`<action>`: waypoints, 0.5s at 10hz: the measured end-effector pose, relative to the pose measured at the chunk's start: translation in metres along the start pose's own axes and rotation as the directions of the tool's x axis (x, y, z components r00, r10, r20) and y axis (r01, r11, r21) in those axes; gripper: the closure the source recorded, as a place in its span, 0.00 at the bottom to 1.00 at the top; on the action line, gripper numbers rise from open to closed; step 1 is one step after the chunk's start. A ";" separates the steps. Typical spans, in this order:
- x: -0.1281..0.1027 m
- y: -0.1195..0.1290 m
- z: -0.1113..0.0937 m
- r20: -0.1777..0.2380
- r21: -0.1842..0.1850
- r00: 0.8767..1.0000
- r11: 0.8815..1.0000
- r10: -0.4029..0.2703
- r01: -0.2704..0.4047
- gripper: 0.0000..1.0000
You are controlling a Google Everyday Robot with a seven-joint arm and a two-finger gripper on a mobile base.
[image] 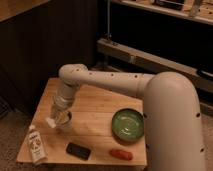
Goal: Place the white sponge in the ceramic cup
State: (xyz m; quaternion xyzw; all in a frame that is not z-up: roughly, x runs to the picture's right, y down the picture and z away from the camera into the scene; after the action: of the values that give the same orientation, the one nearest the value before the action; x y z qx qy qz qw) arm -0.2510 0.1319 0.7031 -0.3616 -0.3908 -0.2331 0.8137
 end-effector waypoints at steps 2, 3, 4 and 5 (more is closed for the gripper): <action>-0.001 0.002 0.000 -0.002 -0.001 1.000 1.000 0.000 0.000 0.68; 0.001 0.007 -0.001 -0.002 -0.002 1.000 1.000 0.002 -0.002 0.63; 0.002 0.011 -0.002 -0.001 0.000 1.000 1.000 0.001 -0.001 0.62; 0.002 0.010 -0.002 -0.001 0.000 1.000 1.000 0.001 -0.001 0.58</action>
State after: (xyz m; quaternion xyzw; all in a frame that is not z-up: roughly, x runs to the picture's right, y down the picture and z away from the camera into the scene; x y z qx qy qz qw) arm -0.2426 0.1364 0.6997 -0.3615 -0.3905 -0.2329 0.8140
